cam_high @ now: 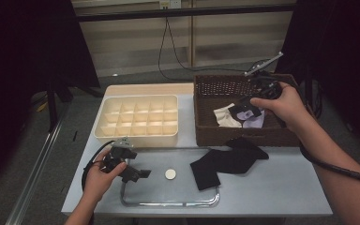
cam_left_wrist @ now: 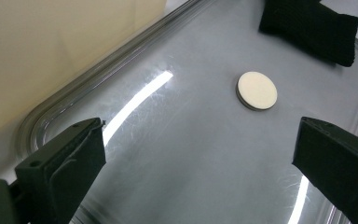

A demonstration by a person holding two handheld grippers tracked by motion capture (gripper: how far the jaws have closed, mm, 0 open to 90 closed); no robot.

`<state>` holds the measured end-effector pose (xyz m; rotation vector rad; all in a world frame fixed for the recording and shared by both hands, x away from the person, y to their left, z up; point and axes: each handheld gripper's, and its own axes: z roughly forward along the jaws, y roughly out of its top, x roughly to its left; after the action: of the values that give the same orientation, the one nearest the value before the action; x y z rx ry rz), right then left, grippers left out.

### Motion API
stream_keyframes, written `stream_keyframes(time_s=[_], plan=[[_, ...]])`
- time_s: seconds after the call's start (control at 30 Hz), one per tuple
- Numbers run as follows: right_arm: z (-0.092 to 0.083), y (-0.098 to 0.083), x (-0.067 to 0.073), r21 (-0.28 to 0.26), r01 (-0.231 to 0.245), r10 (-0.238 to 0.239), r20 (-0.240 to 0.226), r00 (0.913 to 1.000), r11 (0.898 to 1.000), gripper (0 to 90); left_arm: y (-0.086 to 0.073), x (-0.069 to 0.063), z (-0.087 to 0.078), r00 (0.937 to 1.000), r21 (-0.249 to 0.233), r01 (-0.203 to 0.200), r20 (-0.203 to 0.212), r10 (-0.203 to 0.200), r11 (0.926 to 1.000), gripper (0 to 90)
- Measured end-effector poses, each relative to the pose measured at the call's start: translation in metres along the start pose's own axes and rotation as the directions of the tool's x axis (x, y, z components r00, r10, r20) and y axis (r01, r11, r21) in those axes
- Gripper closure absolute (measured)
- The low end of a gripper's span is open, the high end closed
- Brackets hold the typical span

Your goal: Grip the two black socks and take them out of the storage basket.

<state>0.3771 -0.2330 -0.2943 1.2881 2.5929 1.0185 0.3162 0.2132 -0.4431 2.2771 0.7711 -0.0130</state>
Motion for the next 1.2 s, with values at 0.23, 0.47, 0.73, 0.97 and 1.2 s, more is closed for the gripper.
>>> stream_keyframes(time_s=[0.23, 0.47, 0.73, 0.97, 1.2], plan=[[0.027, -0.01, -0.02, 0.036, -0.008, 0.008, 0.013, 0.9999, 0.999, 28.1, -0.001, 0.002, 0.001, 1.0, 0.001, 0.001, -0.002, -0.001, 1.0, 2.1], [0.046, -0.017, -0.038, 0.058, -0.021, 0.019, 0.029, 0.9994, 0.998, 27.1, -0.001, 0.002, 0.001, 1.0, 0.008, 0.002, -0.009, -0.002, 1.0, 2.1], [0.045, -0.028, -0.031, 0.033, 0.009, -0.009, 0.008, 0.9999, 0.999, 24.3, -0.001, 0.002, 0.003, 1.0, 0.001, 0.004, 0.005, -0.004, 1.0, 2.0], [0.037, -0.035, -0.013, 0.023, 0.052, -0.052, -0.013, 0.9986, 0.998, 25.1, 0.001, -0.001, 0.003, 1.0, 0.001, -0.003, 0.0, 0.003, 1.0, 2.0], [0.038, -0.051, 0.0, 0.024, 0.071, -0.07, -0.026, 0.9972, 0.997, 25.0, 0.003, -0.003, 0.001, 0.9999, 0.004, -0.008, 0.008, 0.008, 1.0, 2.0]])
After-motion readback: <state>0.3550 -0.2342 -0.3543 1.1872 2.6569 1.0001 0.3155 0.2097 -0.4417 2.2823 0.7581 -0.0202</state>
